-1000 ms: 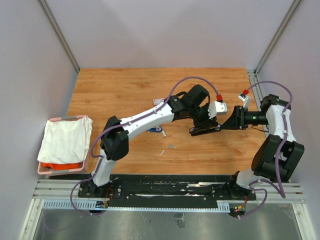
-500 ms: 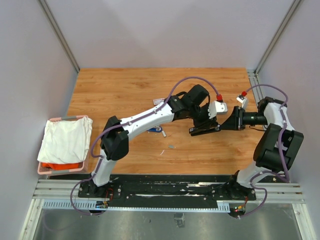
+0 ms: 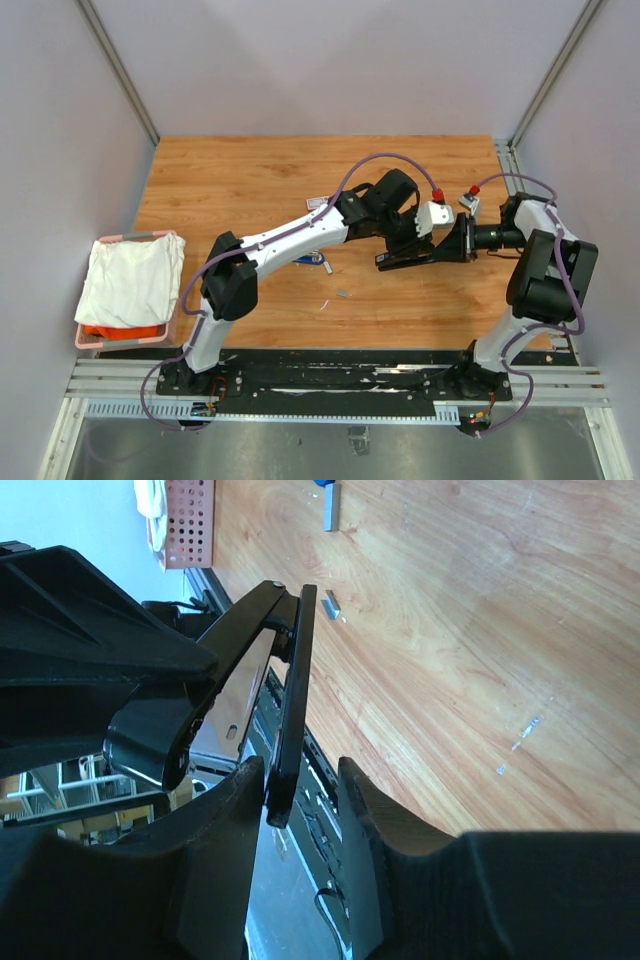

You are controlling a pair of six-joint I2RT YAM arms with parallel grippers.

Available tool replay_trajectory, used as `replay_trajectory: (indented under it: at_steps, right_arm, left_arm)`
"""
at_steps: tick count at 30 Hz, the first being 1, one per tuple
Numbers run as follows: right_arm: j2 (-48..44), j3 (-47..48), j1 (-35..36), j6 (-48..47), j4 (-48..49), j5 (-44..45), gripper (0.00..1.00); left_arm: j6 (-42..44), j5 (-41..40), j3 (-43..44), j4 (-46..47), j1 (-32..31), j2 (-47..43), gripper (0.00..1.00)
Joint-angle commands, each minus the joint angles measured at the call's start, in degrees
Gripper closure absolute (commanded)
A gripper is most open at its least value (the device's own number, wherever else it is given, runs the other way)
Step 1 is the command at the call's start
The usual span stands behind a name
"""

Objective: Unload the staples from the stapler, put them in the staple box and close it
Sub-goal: Pick up the stapler from the center of the board, then open the staple.

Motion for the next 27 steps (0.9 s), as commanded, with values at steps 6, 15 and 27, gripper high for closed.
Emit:
replay_trajectory:
  at_steps: [6,15,27]
  right_arm:
    - [4.6,3.1,2.4,3.0,0.3,-0.4,0.71]
    - [8.6,5.6,5.8,3.1,-1.2,-1.2,0.70]
    - [7.7,6.3,6.6,0.8,-2.7,-2.3,0.99]
  left_arm:
    - [1.0,1.6,1.8,3.2,-0.1,-0.6,1.00]
    - [1.9,1.5,2.3,2.3,-1.1,0.1,1.00]
    - [2.1,0.3,0.8,2.2,-1.2,-0.3,0.88]
